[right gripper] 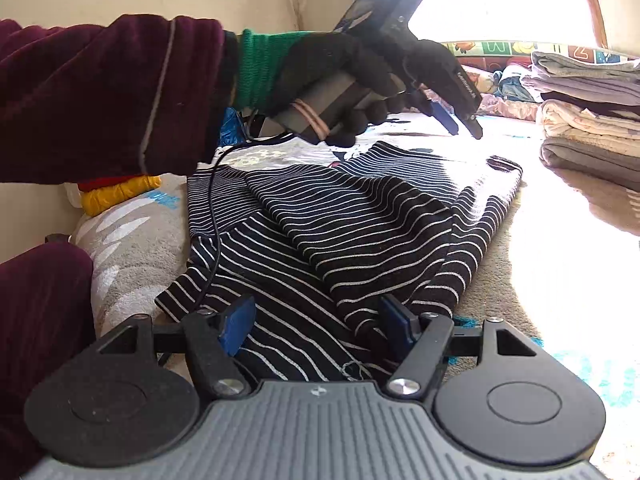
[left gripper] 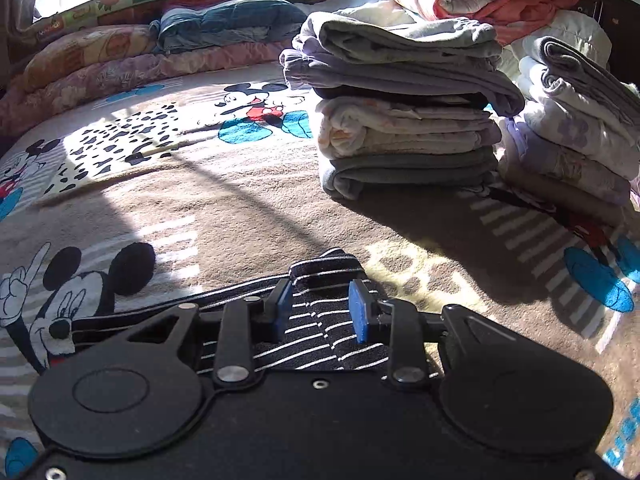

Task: Fold clothes
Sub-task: 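Open both grippers and move them back over the folded pants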

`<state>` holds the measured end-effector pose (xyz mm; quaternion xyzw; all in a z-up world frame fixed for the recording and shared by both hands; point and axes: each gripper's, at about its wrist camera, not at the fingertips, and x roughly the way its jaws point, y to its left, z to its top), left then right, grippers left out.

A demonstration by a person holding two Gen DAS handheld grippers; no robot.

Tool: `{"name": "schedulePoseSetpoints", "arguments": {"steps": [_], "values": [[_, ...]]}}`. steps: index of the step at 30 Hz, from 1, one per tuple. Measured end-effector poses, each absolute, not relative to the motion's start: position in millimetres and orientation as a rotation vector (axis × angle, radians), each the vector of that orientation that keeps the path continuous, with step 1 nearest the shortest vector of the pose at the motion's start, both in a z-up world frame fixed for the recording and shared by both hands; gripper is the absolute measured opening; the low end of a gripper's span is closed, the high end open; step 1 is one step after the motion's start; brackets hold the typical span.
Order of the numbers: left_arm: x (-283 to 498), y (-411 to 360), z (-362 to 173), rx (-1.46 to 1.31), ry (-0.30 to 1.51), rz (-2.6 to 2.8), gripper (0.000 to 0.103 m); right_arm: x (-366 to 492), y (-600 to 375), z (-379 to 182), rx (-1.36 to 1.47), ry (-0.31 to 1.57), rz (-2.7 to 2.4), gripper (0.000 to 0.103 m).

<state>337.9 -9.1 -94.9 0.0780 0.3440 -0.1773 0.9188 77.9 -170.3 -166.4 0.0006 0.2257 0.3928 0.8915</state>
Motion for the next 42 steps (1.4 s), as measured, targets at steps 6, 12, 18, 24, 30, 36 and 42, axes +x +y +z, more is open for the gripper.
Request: {"name": "schedulePoseSetpoints", "arguments": {"steps": [6,12,18,24,30,36,42], "values": [[228,39,-77,0.063,0.656,-0.332,0.046,58,-180,-153,0.011,0.443,0.822,0.068],[144,94,-76,-0.217,0.64,-0.283,0.047,40,-182,-143,-0.069,0.356,0.676,0.069],[109,123,-96,-0.377,0.687,-0.22,0.048,45,-176,-145,-0.095,0.321,0.603,0.073],[101,141,-112,-0.459,0.696,-0.15,0.049,51,-148,-170,-0.177,0.493,0.658,0.085],[110,163,-122,-0.563,0.676,-0.07,0.049,41,-165,-155,-0.084,0.383,0.646,0.083],[143,194,-134,-0.706,0.661,0.038,0.047,48,-171,-159,-0.048,0.378,0.629,0.083],[173,212,-150,-0.79,0.685,0.119,0.035,41,-178,-150,-0.06,0.346,0.613,0.083]]}}
